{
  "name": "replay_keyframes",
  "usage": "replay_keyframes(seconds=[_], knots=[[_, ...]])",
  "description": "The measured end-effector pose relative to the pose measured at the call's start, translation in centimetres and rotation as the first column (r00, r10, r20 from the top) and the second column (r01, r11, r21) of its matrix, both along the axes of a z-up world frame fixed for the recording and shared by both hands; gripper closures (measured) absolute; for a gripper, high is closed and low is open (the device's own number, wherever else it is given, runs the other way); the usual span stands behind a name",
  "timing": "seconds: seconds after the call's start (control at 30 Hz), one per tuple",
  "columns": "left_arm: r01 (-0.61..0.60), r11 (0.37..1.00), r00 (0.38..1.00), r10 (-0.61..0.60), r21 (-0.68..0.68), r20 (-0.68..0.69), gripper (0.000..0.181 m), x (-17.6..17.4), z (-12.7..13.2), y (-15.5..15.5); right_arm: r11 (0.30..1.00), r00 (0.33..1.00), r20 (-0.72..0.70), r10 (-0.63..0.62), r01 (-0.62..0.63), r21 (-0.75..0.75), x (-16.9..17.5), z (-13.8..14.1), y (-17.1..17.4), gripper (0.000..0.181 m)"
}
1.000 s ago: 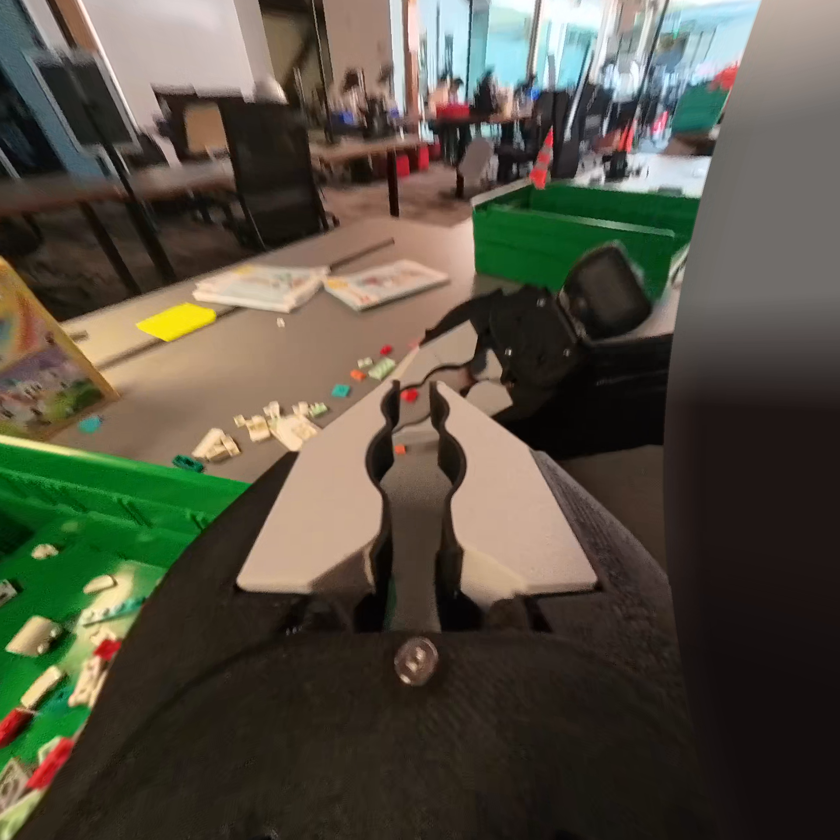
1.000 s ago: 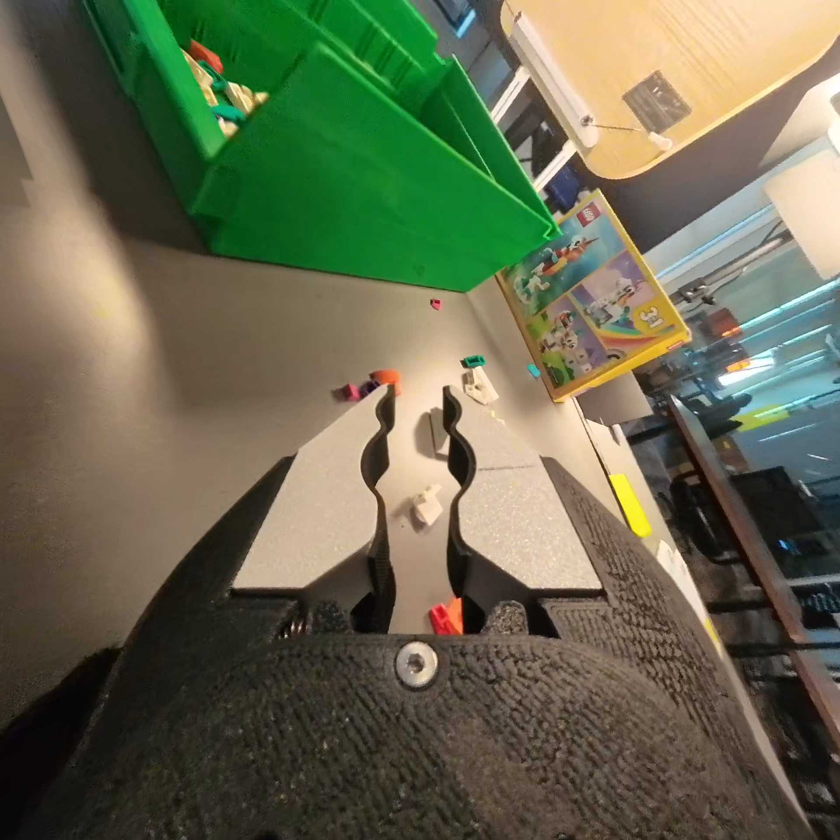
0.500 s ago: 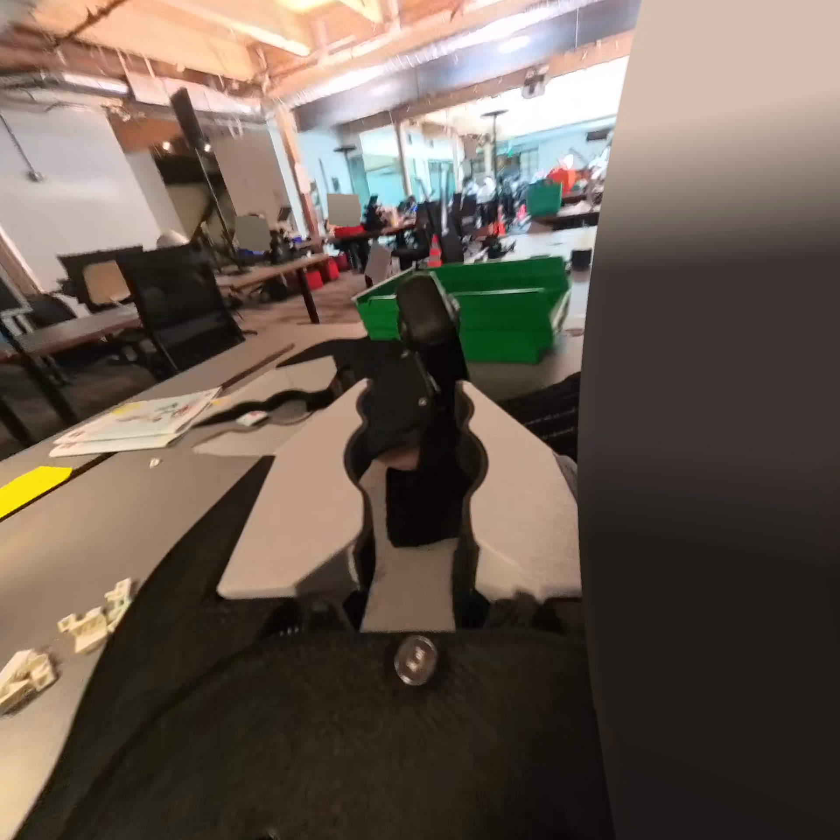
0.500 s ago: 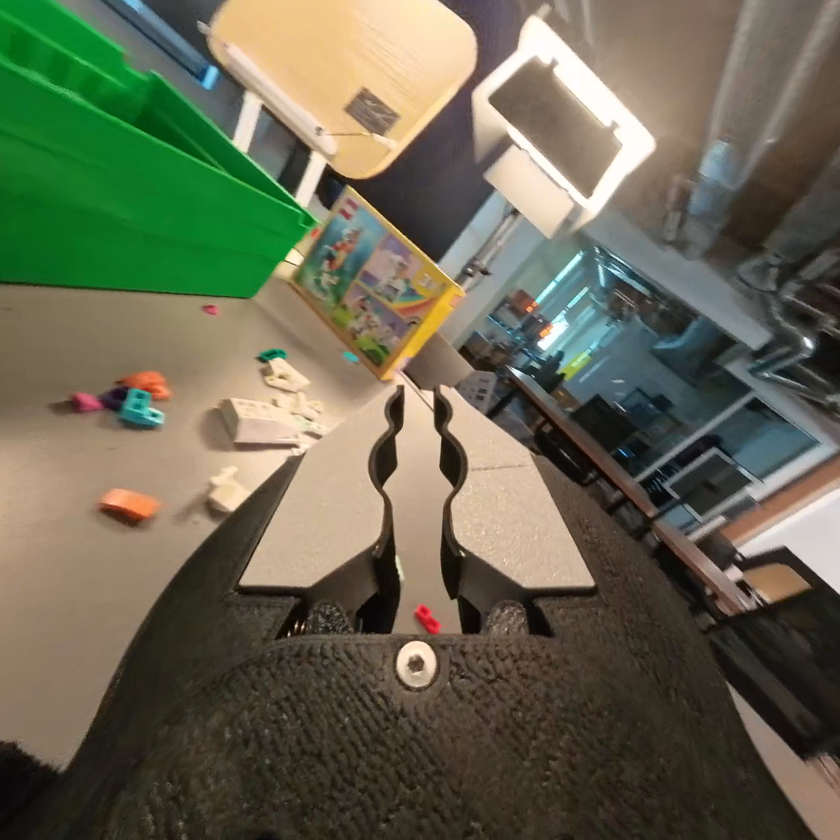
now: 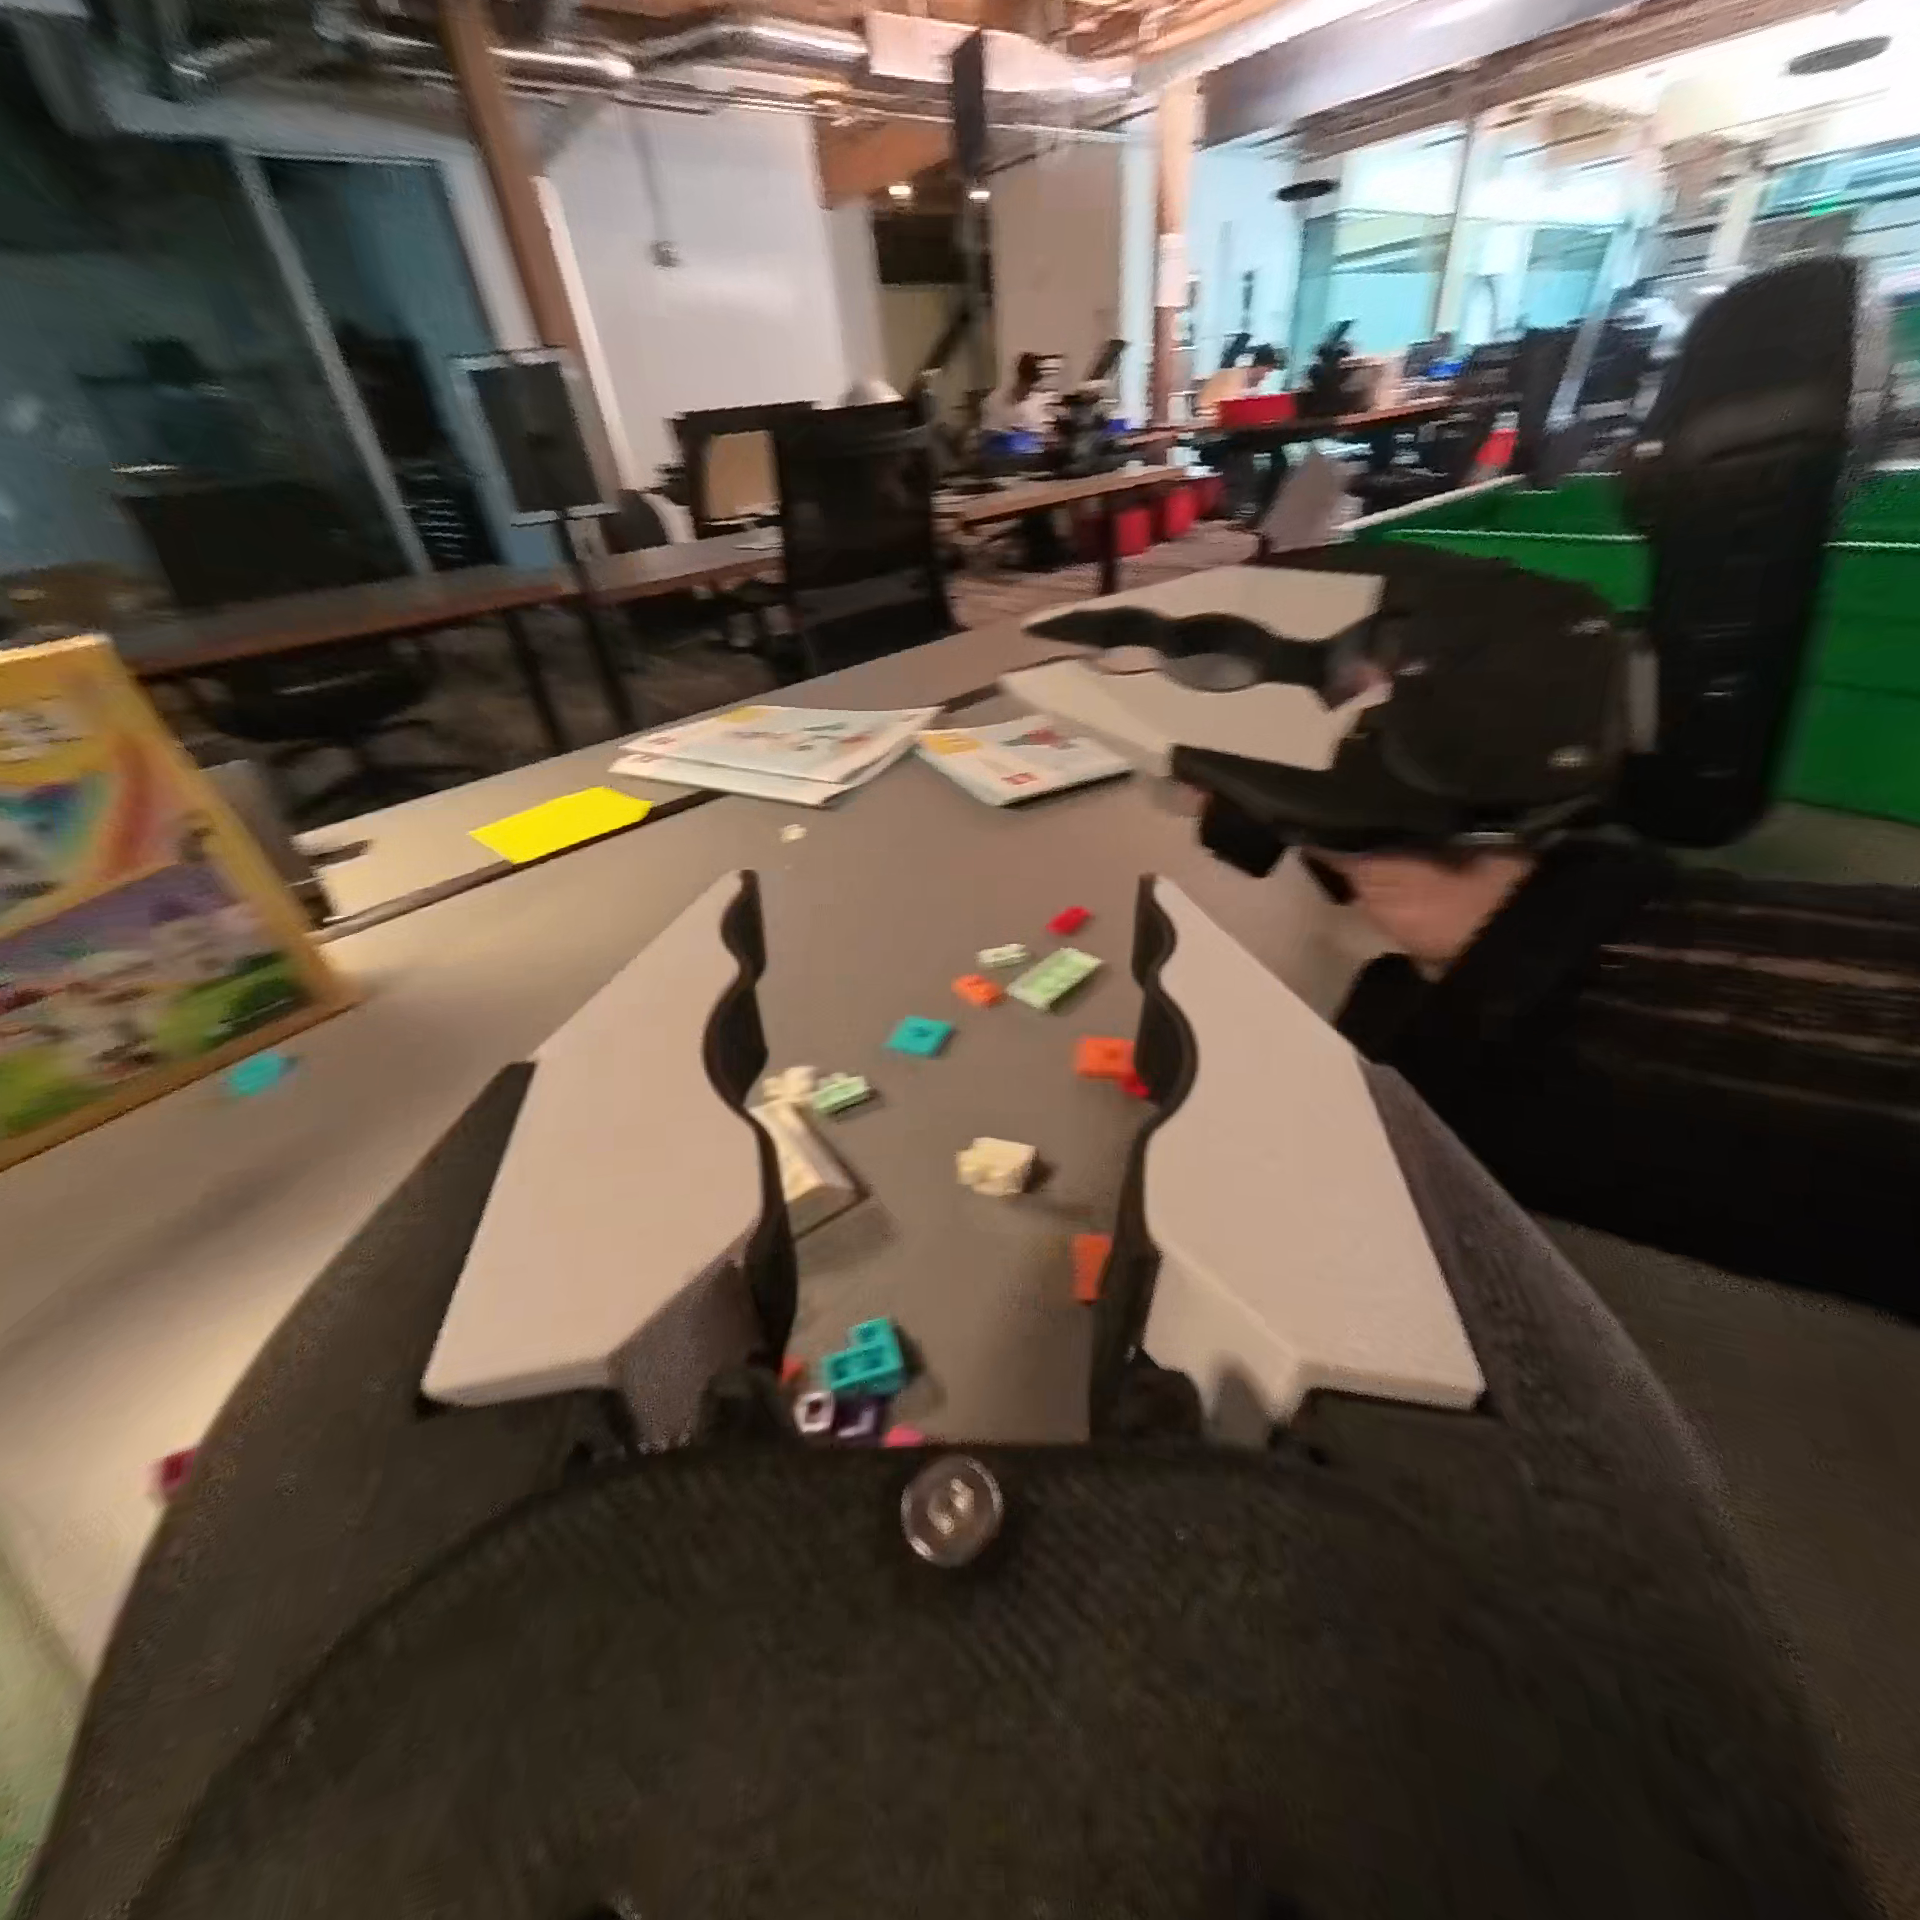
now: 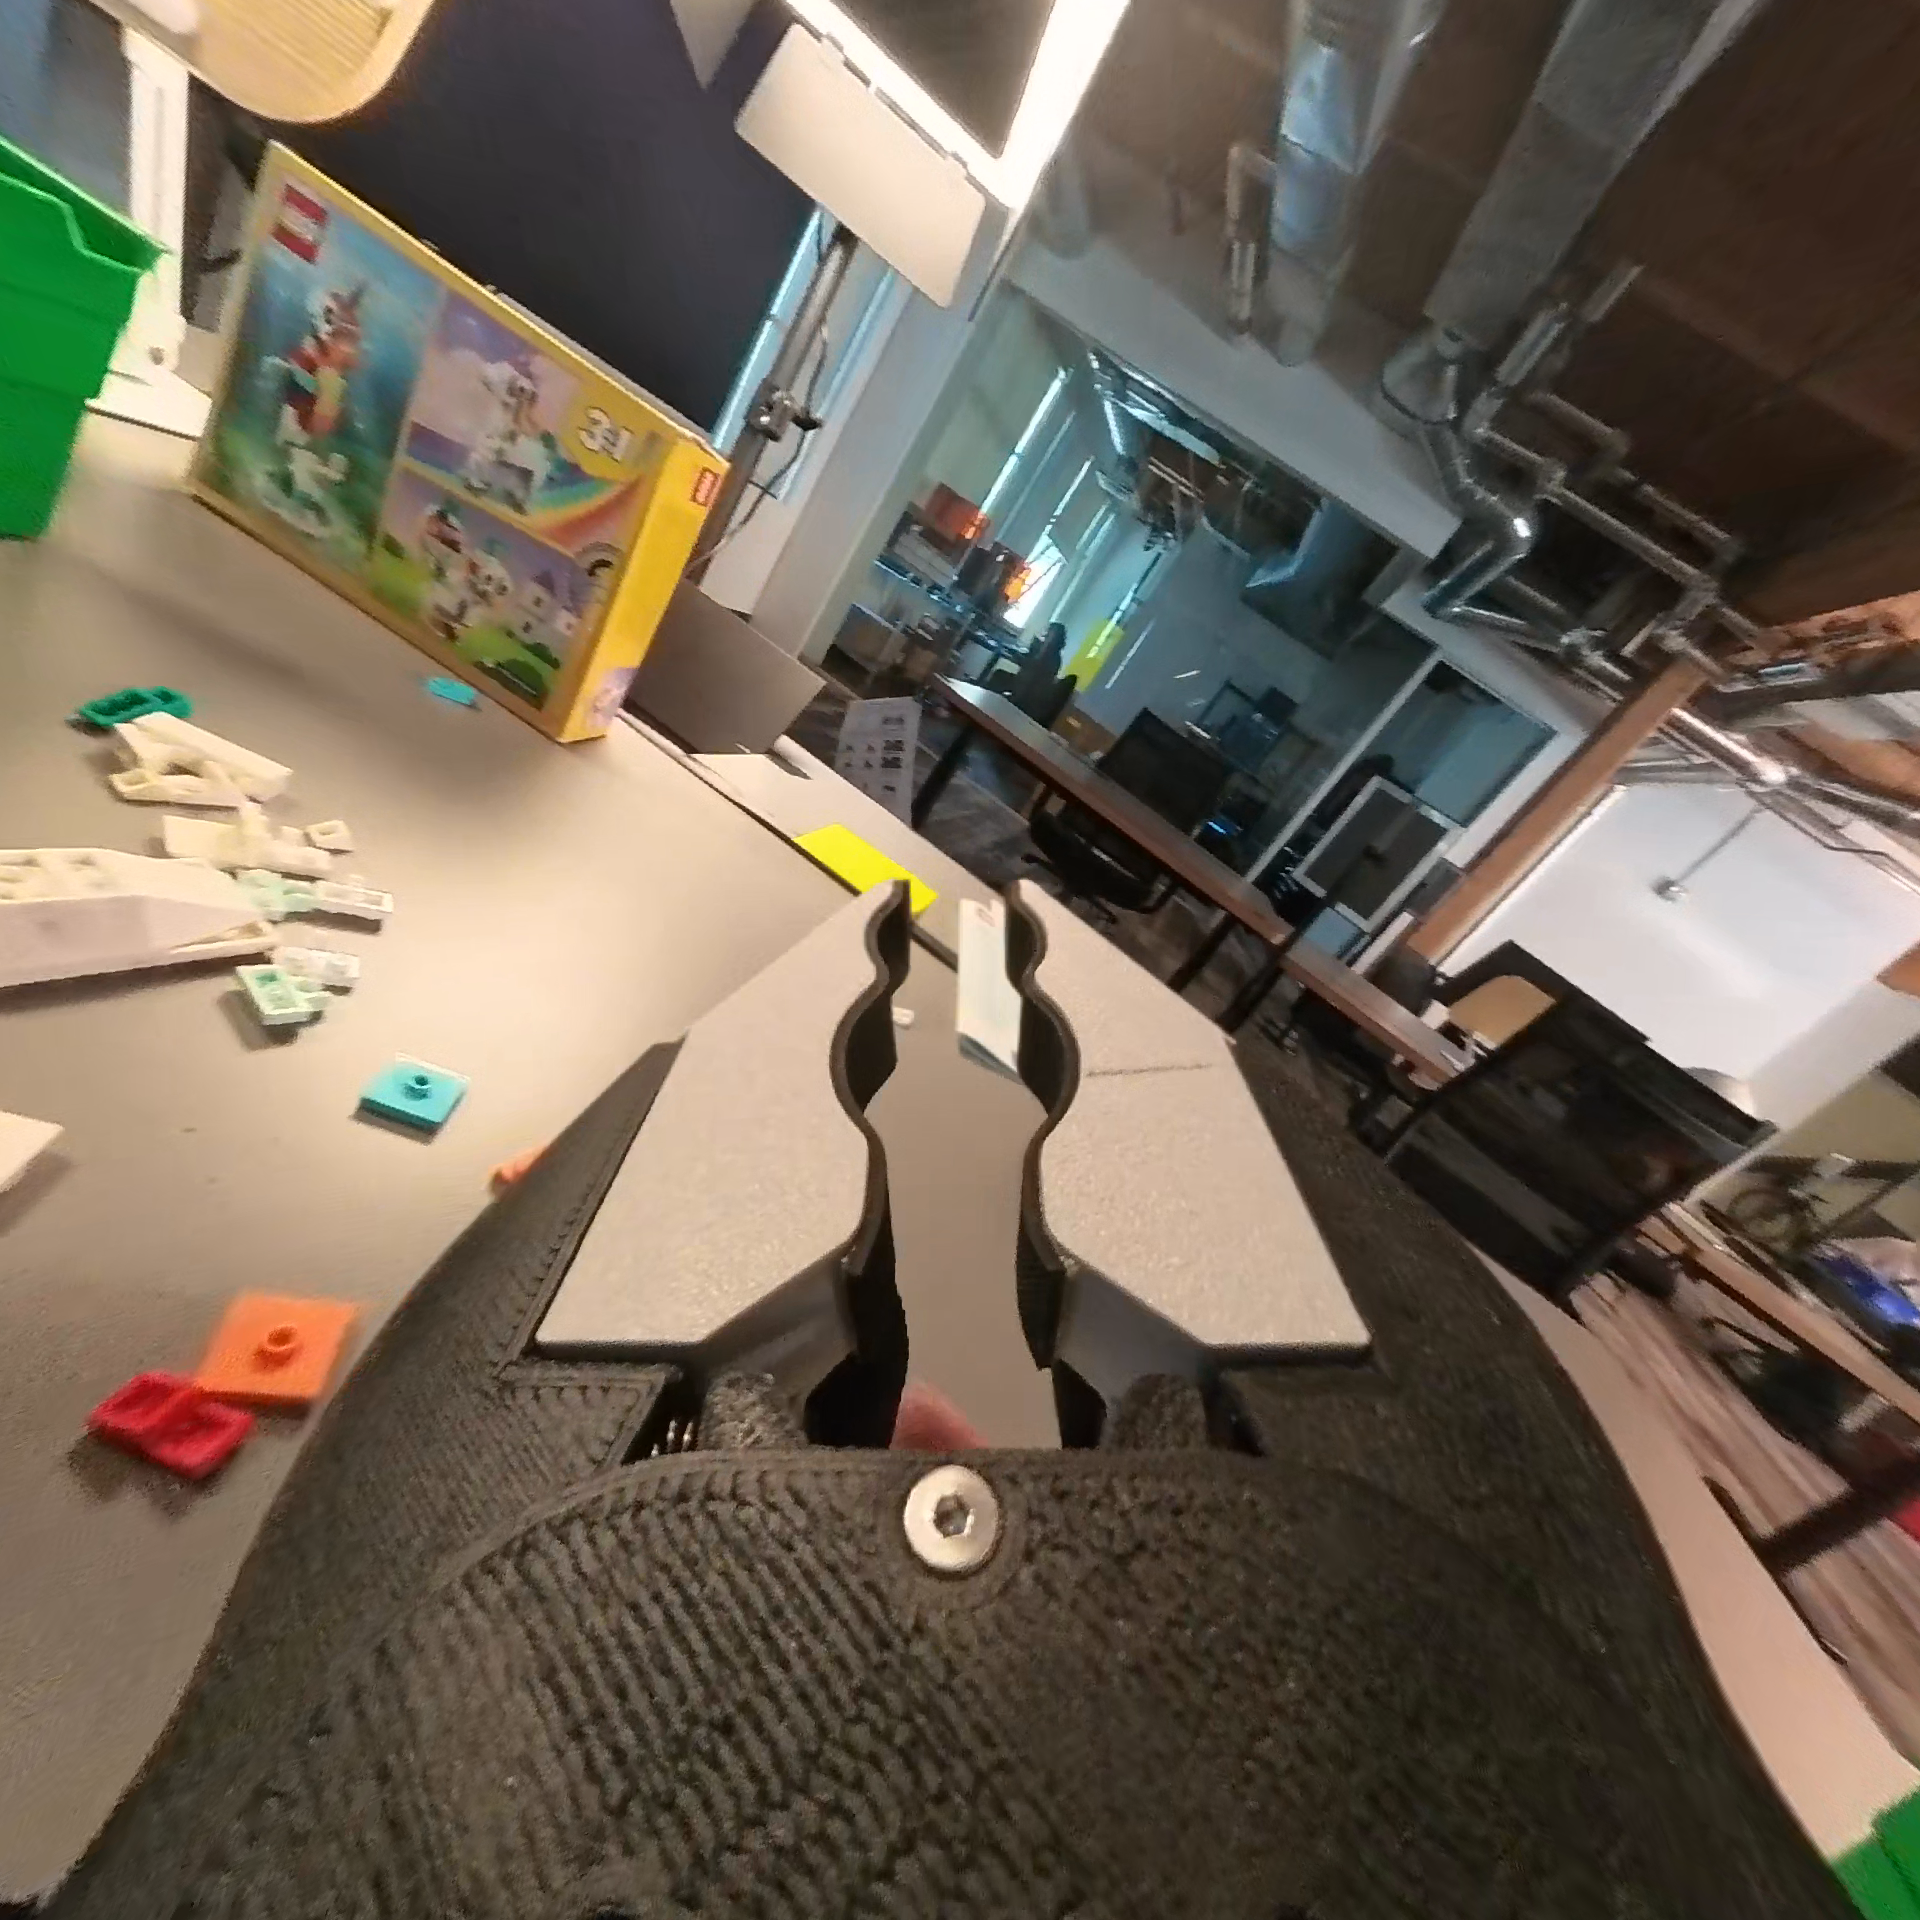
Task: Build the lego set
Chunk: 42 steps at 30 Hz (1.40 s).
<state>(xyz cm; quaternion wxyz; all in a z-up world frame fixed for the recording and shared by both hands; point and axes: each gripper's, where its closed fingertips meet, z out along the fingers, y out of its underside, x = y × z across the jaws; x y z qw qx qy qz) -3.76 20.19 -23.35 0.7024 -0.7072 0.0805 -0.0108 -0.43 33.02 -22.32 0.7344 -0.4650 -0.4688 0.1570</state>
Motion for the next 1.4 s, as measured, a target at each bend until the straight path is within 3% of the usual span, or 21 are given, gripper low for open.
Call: replay_keyframes(seconds=[0.07,0.3,0.5,0.67,0.8,1.03,1.2,1.4], knots=[[-0.079,0.997,0.996,0.080,0.024,-0.035,0.105,-2.1,0.2,-0.1,0.999,0.999,-0.018,-0.031,0.031,0.005,0.4,0.2,0.7,0.164],[-0.365,0.926,0.924,0.373,0.092,-0.089,0.109,-10.0,1.4,-2.2,0.990,0.988,-0.082,-0.134,0.129,-0.062,1.9,0.4,3.6,0.163],[-0.473,0.879,0.880,0.474,0.057,-0.001,0.119,-15.0,0.6,-3.4,0.991,0.991,-0.073,-0.115,0.109,-0.083,1.4,0.1,4.2,0.163],[-0.398,0.910,0.915,0.402,-0.116,0.011,0.136,-15.8,-1.6,-1.0,1.000,0.999,-0.020,-0.025,0.025,0.001,-0.6,0.2,3.4,0.165],[-0.354,0.899,0.929,0.369,-0.260,0.011,0.149,-16.9,-2.6,1.6,1.000,1.000,0.012,0.012,-0.012,0.010,-1.9,-0.2,4.0,0.166],[-0.323,0.720,0.920,0.390,-0.614,-0.027,0.142,-20.3,-8.5,6.4,0.996,0.997,0.015,0.079,-0.079,0.032,-2.6,0.0,3.1,0.168],[-0.329,0.686,0.890,0.456,-0.649,0.031,0.143,-22.7,-10.2,8.9,0.995,0.994,0.028,0.102,-0.103,0.012,-3.0,-0.3,3.1,0.168],[-0.330,0.685,0.871,0.486,-0.649,0.070,0.161,-24.3,-10.2,10.9,0.992,0.993,-0.006,0.118,-0.118,-0.044,-2.8,-0.4,3.5,0.168]])
